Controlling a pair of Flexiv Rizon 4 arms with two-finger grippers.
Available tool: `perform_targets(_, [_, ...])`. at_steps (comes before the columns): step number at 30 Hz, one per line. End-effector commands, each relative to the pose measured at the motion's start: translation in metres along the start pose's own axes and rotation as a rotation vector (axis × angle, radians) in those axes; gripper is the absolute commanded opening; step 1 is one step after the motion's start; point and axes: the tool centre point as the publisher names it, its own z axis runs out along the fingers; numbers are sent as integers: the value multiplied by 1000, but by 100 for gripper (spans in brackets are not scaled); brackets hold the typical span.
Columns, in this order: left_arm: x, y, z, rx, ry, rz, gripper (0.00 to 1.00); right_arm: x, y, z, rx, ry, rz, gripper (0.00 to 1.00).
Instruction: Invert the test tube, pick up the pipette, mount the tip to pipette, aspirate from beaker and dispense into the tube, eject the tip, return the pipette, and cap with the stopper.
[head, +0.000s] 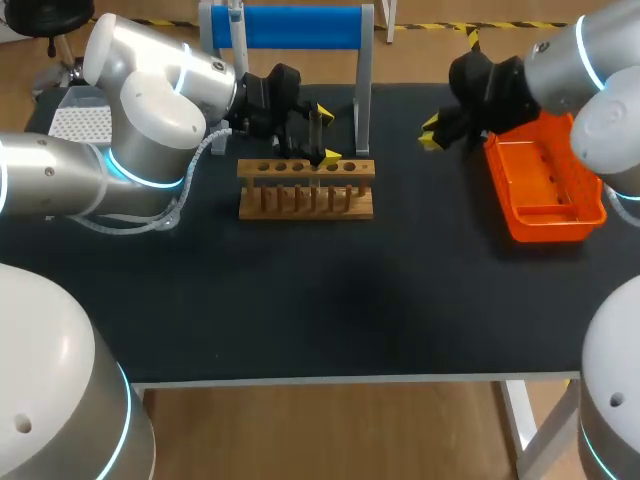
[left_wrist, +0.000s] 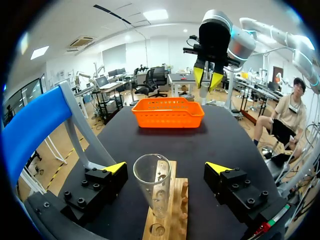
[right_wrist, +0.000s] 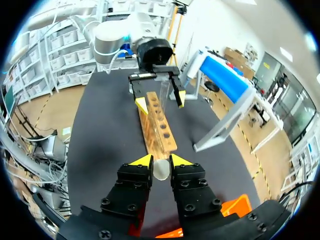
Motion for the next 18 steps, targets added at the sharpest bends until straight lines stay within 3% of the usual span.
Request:
perform_targets(1, [-2,0,0,-2,6,-1,100,-17,16,16,-13,35,-35,0])
perform_targets(8, [-2,0,0,-2,6,-1,100,-32,47,32,-43,67,-87,0])
perform_targets(18, [-2,0,0,-2,6,-1,100,-36,85,55,-74,131,-133,0])
